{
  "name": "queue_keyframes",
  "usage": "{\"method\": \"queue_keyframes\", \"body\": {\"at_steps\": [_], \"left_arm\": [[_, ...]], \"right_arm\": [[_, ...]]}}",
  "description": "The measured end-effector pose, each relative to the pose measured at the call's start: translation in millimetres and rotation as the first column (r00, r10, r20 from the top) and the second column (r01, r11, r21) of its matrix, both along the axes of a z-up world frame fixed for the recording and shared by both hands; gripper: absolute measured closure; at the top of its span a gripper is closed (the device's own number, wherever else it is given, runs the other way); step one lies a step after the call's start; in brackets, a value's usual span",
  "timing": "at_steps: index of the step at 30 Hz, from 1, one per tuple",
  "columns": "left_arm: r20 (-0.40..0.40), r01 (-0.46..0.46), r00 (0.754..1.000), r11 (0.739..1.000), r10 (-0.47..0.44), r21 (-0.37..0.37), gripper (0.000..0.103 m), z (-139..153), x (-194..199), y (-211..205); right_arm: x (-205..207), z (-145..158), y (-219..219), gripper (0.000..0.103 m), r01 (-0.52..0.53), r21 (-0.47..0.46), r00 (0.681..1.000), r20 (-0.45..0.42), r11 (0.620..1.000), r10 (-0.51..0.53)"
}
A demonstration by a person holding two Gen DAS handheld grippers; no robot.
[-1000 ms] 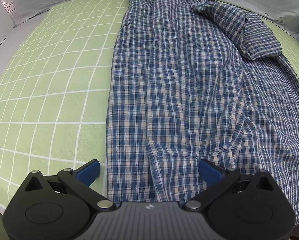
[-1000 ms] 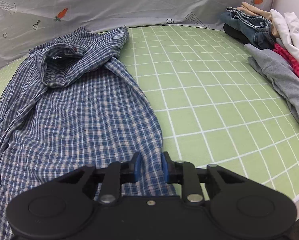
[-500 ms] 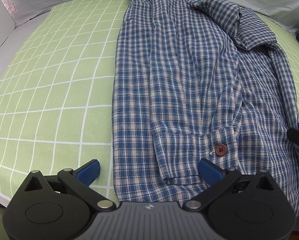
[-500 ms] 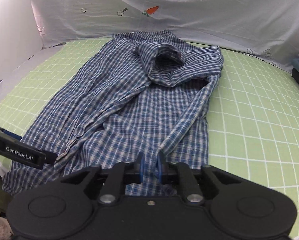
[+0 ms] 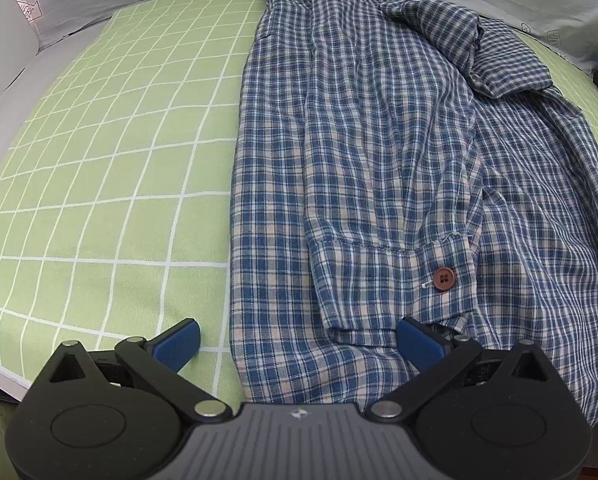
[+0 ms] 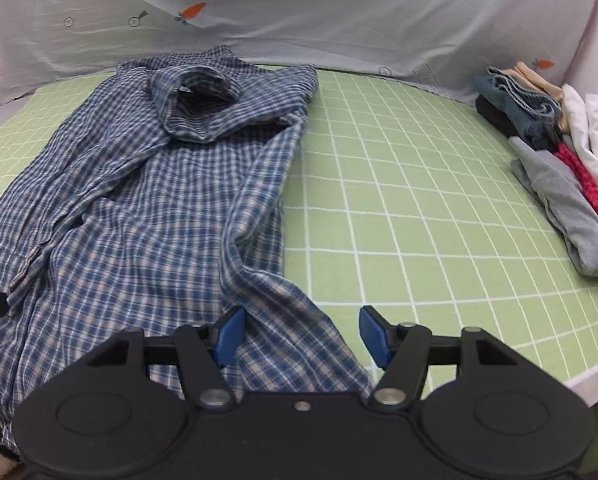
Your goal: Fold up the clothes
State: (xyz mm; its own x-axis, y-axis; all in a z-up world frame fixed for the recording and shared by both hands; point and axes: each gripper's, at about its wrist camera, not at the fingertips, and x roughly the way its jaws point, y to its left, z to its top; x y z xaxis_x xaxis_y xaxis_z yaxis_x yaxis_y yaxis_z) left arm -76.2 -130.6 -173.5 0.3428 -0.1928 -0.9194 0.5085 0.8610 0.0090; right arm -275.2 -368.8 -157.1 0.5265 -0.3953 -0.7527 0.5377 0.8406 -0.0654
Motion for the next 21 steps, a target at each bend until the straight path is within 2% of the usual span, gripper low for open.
{"method": "queue_keyframes", "body": {"at_steps": [4, 12, 14, 16, 21], "left_arm": [[-0.005, -0.004, 1.0, 1.0, 0.004, 0.001, 0.0, -1, 1, -1], [-0.015, -0.009, 1.0, 1.0, 0.009, 0.005, 0.0, -1, 1, -4], [-0.017, -0.011, 1.0, 1.0, 0.011, 0.007, 0.0, -1, 2, -5], [-0.018, -0.013, 1.0, 1.0, 0.013, 0.008, 0.0, -1, 2, -5], [-0.017, -0.019, 1.0, 1.0, 0.019, 0.009, 0.0, 0, -1, -7]], "right_arm": [[-17, -6, -24, 0.04, 0.107, 0.148, 0.993, 0.041, 0.983, -0.114], [-51, 2, -43, 0.039, 0.188, 0.211, 0.964, 0.148, 0.959, -0.221], [-51, 2, -46, 0.047, 0.189, 0.209, 0.962, 0.154, 0.959, -0.224], [-51, 0, -46, 0.051, 0.18, 0.212, 0.967, 0.143, 0.961, -0.213], [-54, -8, -47, 0.051, 0.205, 0.209, 0.971, 0.081, 0.956, -0.225]]}}
